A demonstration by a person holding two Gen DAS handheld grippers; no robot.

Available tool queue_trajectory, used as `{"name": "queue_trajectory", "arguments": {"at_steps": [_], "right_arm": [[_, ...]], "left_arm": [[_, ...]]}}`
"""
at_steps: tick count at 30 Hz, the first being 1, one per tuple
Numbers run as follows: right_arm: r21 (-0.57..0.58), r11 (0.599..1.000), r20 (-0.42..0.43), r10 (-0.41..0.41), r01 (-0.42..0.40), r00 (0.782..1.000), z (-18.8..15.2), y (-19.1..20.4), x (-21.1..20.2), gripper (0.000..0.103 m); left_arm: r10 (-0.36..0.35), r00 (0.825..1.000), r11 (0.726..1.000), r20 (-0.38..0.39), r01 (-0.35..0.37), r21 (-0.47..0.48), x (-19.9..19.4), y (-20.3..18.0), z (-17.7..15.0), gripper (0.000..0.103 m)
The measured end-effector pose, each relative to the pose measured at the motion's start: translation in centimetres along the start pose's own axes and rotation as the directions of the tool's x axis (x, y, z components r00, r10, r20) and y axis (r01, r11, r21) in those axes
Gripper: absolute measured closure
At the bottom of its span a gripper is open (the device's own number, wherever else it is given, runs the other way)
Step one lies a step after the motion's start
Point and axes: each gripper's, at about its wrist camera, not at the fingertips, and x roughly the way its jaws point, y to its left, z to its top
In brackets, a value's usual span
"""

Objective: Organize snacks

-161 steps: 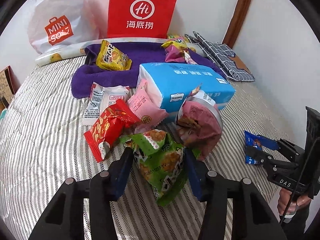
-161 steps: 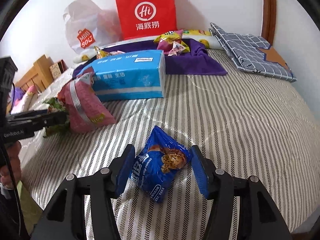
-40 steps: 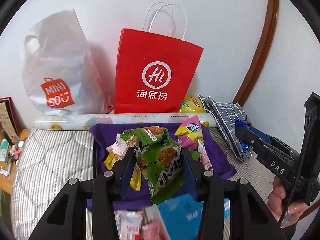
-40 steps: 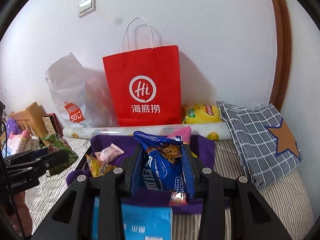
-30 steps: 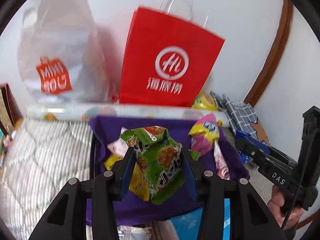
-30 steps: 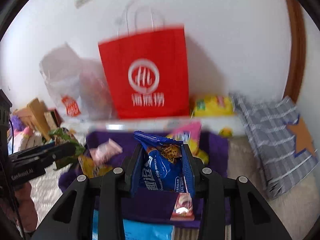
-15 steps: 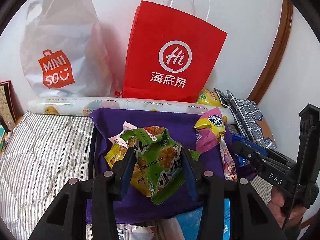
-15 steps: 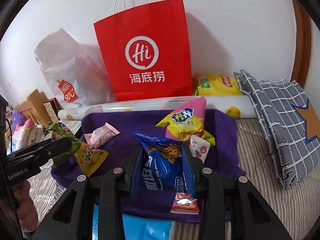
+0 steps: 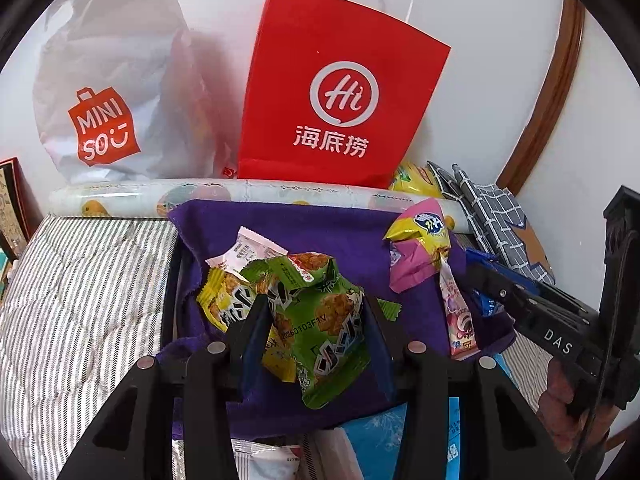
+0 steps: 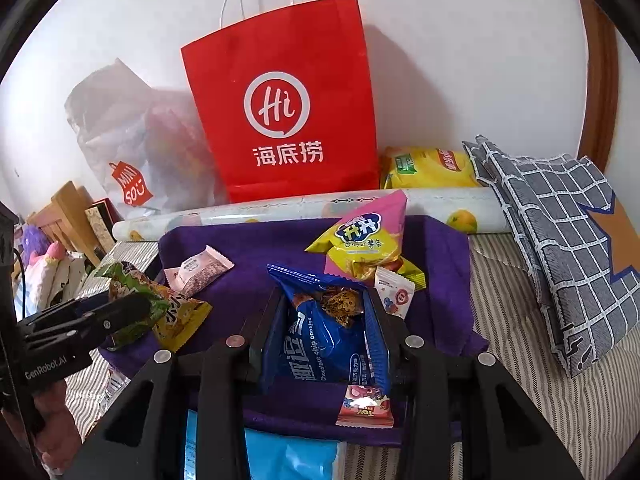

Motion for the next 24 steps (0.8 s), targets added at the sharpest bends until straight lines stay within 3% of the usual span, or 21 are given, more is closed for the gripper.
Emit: {"name": "queue_trajectory", "arguments": {"at_steps": [8,24], "right_arm": [[-0.011,1.0,0.01,0.005,-0.005,1.0,0.0,0.3,-0.3,0.064],[-0.022,1.0,-0.049,-0.007,0.006,0.999,-0.2,0.4,0.9,0.064]], "left_arm": [[0.007,1.0,1.0,-0.003,-0.007,0.007,0.1,-0.1,0.0,0.059],[0.004,1.0,1.0,-0.01,-0.004,0.002,0.1,0.1,0.0,0.059]]}}
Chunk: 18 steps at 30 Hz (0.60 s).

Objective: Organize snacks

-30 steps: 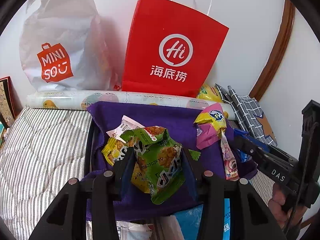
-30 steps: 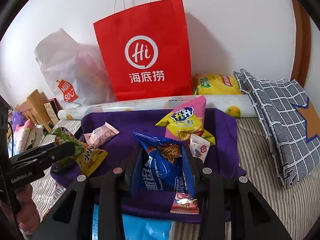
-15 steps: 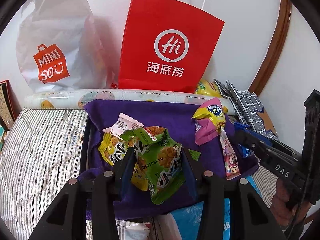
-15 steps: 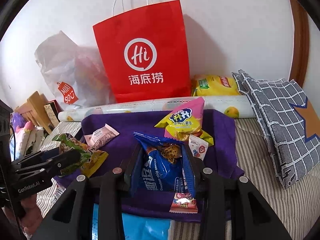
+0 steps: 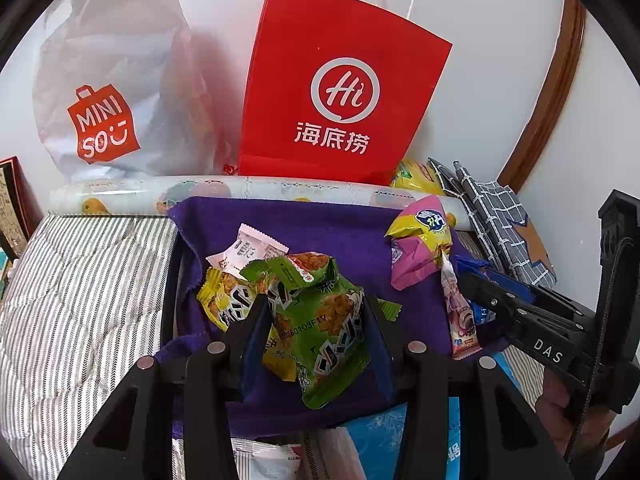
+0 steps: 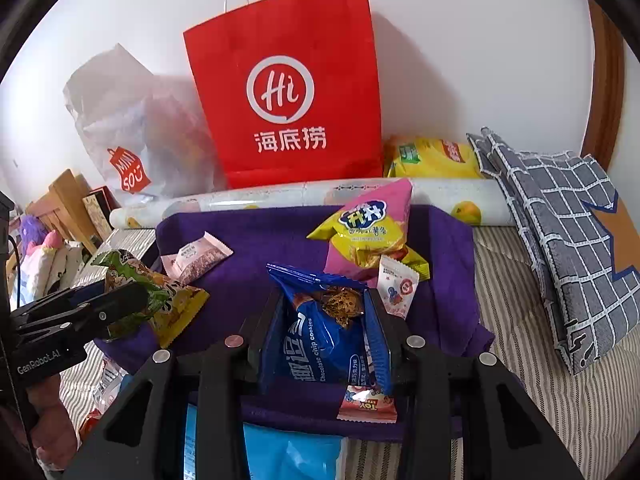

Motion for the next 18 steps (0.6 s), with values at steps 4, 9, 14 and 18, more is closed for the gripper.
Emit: {"name": "queue_trajectory", "arguments": {"at_steps": [4,9,14,18], "right_arm": [[0.001,1.0,-0.021,-0.009,0.009,1.0,-0.1,0.0,0.5,0.064],[-0.008,1.0,-0.028,-0.017,0.017,0.999,-0.1,0.1,0.6,0.063],[-0.008,1.0,-0.026,-0.022,0.022,0.999,-0.1,0.1,0.7,0.063],[-0.001,1.0,-0.028,-0.023,0.023,0.999,-0.1,-0.1,0.7,0.063]], "left_arm": [[0.001,1.0,1.0,-0.008,-0.001,0.005,0.2,-0.1,-0.1,0.059],[0.008,1.0,1.0,-0.02,-0.007,0.01,0.6,-0.2,-0.1,0.059],[0.011,0.999,1.0,-0.036,-0.01,0.02,1.0,-0.4,-0.1,0.059],[0.018,0.999,0.999,-0.045,-0.017,0.033,1.2,-0.5,-0.2,0.059]]}}
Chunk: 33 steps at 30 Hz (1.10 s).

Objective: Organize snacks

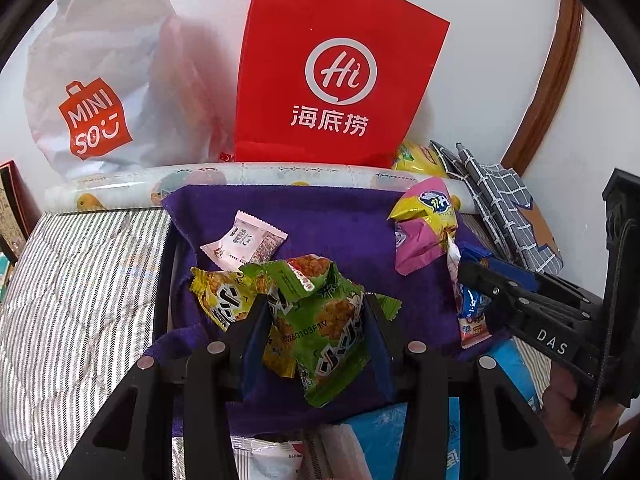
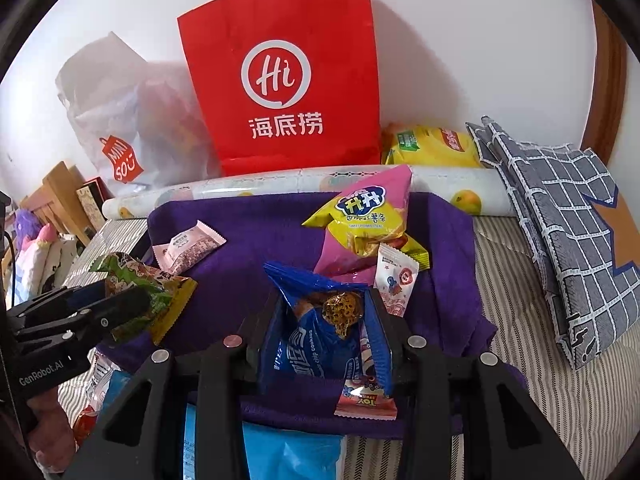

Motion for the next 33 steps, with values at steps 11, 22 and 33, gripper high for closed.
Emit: {"name": "queue_trajectory", "arguments": {"at_steps": [11,22,33], "right_arm": [[0.015,1.0,0.003,0.002,-0.002,1.0,0.0,-0.2,-0.1,0.061],[0.037,0.999,0.038,0.016,-0.018,0.999,0.1,-0.3,-1.0,0.046],[0.065,0.997,0.087,0.039,-0.045,0.995,0.4,-0.7,-2.0,0.04]], "left_arm": [[0.0,1.0,1.0,-0.012,0.0,-0.008,0.2,0.2,0.1,0.059],[0.0,1.0,1.0,-0.018,0.0,-0.004,0.4,0.2,0.0,0.059],[-0.002,1.0,1.0,-0.018,0.002,-0.002,0.4,0.2,-0.1,0.059]]}}
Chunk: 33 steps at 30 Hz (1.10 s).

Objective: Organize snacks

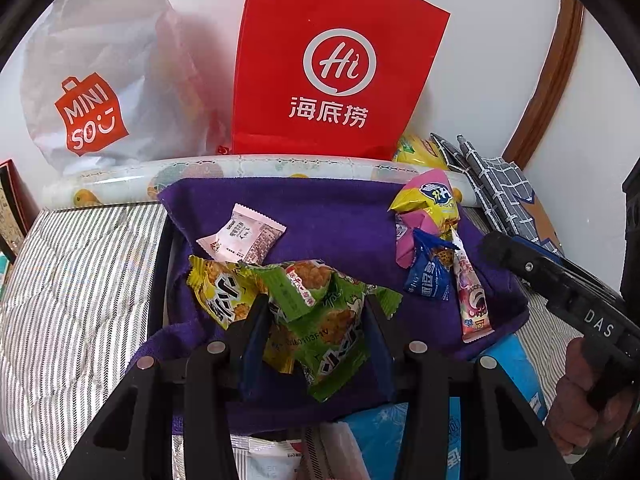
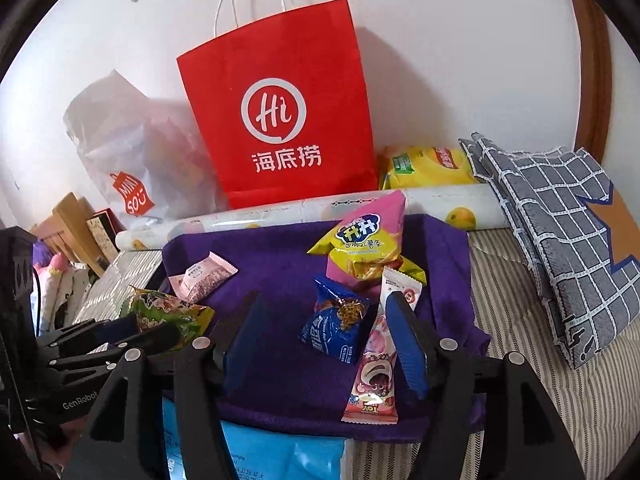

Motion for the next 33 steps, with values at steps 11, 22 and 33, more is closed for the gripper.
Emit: {"name": "queue_trajectory", "arguments": {"at_steps": [11,22,33], "right_arm": [[0.03,1.0,0.008,0.003,-0.003,1.0,0.2,-0.5,-0.1,0.039],[0.035,0.999,0.024,-0.006,0.005,1.0,0.3,-0.4,-0.7,0.031],[-0.034,0.997,0.096,-0.062,0.065,0.993,0.3,0.9,-2.0,0.024]], "left_arm": [[-0.001,1.0,1.0,0.006,0.001,-0.004,-0.1,0.1,0.1,0.051],[0.006,1.0,1.0,0.008,-0.005,-0.019,-0.4,0.2,0.3,0.038],[0.021,0.998,1.0,0.052,-0.02,-0.008,-1.4,0.2,0.5,0.033]]}}
